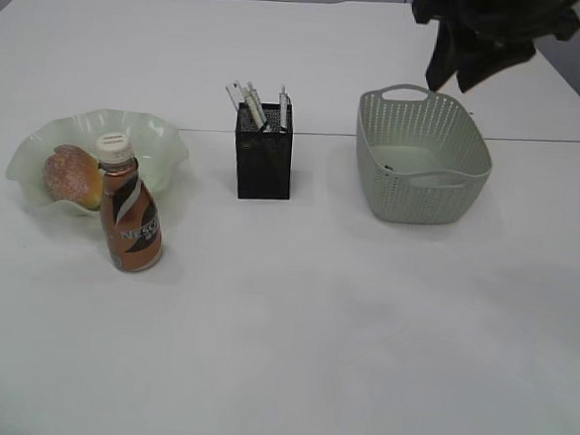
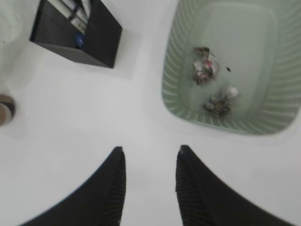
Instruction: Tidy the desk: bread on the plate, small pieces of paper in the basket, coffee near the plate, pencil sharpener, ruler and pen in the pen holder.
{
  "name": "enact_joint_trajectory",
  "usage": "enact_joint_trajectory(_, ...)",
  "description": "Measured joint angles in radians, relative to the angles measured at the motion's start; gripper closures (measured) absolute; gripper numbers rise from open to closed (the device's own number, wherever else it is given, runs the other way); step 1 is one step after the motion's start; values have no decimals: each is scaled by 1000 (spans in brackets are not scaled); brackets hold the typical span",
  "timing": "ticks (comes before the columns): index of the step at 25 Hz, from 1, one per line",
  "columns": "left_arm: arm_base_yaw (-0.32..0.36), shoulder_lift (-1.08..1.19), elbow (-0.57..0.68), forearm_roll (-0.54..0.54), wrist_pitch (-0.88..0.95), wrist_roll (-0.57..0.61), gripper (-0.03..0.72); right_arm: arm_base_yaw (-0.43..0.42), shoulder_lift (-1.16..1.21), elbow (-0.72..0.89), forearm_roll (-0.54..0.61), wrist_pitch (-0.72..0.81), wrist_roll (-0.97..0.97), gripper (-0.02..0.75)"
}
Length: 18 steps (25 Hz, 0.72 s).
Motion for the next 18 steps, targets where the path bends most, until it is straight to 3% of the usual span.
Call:
enact_joint_trajectory(4, 0, -58, 0, 22, 26, 0, 255, 0, -118, 209, -69, 0, 4, 471)
enact_joint_trajectory(10, 0, -190, 2, 60, 89, -9, 255, 0, -347, 520, -81, 0, -19, 472)
enact_joint_trajectory(18, 0, -408, 2, 225, 268, -142, 255, 0, -647, 718, -114, 0, -33, 473)
